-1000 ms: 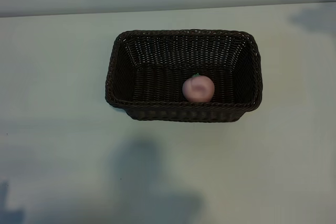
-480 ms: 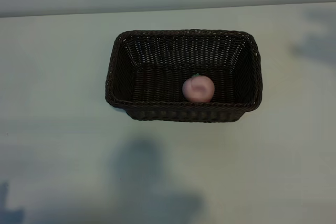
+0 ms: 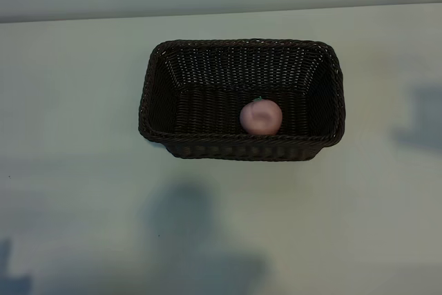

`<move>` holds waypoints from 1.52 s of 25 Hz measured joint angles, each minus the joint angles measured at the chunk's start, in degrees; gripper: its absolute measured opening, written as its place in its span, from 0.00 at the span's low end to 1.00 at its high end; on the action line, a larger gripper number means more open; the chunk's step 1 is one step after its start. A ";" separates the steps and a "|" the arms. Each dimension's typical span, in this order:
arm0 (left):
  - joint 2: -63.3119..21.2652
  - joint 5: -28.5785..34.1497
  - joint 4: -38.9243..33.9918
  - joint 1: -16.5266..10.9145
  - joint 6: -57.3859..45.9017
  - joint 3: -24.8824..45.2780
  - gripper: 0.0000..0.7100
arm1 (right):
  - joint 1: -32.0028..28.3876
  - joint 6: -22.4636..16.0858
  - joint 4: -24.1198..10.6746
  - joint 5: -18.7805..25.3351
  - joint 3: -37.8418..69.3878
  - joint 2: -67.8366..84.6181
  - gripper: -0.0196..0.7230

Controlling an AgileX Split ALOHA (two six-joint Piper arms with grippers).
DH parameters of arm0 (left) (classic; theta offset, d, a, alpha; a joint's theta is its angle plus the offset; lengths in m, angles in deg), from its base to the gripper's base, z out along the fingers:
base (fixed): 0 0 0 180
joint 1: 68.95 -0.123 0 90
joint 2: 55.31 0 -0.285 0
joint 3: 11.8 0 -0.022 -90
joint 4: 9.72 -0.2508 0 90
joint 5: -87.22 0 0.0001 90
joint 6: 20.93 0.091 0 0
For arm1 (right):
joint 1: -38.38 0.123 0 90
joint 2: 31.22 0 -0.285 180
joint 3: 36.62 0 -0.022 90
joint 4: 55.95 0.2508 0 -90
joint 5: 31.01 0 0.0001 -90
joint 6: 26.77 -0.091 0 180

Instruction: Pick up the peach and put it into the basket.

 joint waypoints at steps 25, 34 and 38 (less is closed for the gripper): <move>0.00 0.00 0.00 0.00 0.00 0.00 0.78 | 6.19 -3.38 -4.65 -0.35 30.85 37.06 0.81; 0.00 0.00 0.00 0.00 0.00 0.00 0.78 | 6.19 -2.89 -4.65 -0.18 37.17 37.10 0.81; 0.00 0.00 0.00 0.00 0.00 0.00 0.78 | 6.19 -2.89 -4.72 0.27 38.25 37.10 0.81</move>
